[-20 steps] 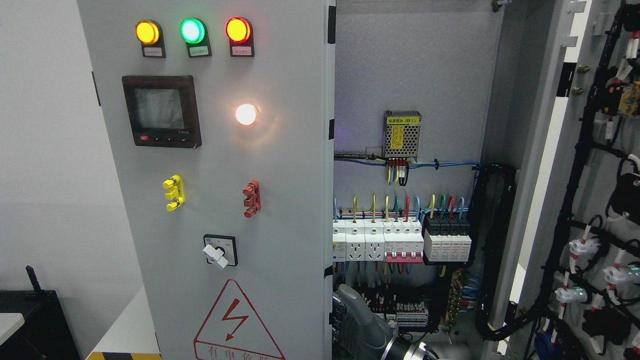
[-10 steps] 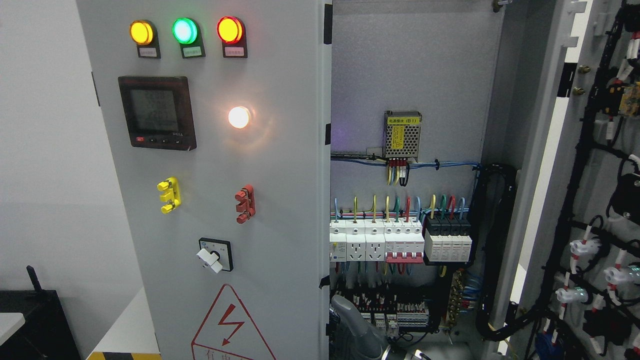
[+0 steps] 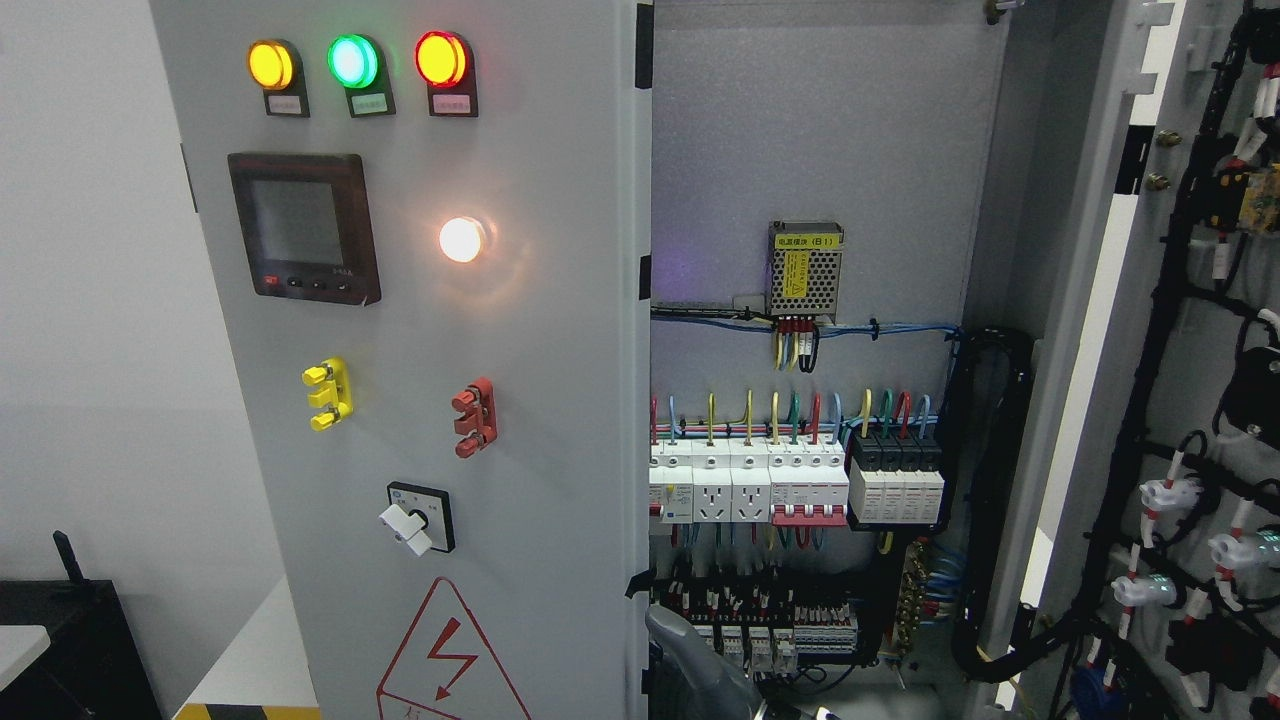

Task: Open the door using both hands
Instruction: 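Pull the indicator-light door outward toward the robot with the right hand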

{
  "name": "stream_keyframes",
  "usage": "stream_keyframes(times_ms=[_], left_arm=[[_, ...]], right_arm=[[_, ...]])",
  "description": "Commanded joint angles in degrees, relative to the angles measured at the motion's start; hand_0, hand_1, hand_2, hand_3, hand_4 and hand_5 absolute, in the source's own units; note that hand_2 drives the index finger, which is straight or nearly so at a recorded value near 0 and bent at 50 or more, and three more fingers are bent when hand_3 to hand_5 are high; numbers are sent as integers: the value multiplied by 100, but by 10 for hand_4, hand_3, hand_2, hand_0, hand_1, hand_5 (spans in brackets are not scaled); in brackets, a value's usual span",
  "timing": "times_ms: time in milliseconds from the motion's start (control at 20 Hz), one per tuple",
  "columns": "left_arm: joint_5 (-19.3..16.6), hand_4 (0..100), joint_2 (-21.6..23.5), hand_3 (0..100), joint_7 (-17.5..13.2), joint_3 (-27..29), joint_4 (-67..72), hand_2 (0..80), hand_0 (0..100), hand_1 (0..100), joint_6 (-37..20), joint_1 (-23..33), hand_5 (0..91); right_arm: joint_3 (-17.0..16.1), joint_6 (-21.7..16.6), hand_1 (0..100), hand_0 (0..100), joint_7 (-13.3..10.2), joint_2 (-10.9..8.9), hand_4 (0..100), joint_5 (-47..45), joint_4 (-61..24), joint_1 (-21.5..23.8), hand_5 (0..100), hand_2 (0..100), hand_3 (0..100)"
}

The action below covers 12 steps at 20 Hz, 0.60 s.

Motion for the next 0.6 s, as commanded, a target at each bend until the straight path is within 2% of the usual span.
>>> stream_keyframes(times_ms=[0,200,551], left_arm=[[-1,30,-123,0,1,0,0,0,0,0,0,-3,0],[8,30,-123,0,1,0,0,0,0,0,0,6,0],[-1,30,-123,0,1,0,0,0,0,0,0,-3,0]], right_arm=[[194,-3,0,107,19,2,0,-248,-155,32,0,0,0],[220,6,0,107,36,11,0,-257,-225,41,0,0,0],[519,-3,0,107,107,11,0,-459,-436,120,0,0,0]])
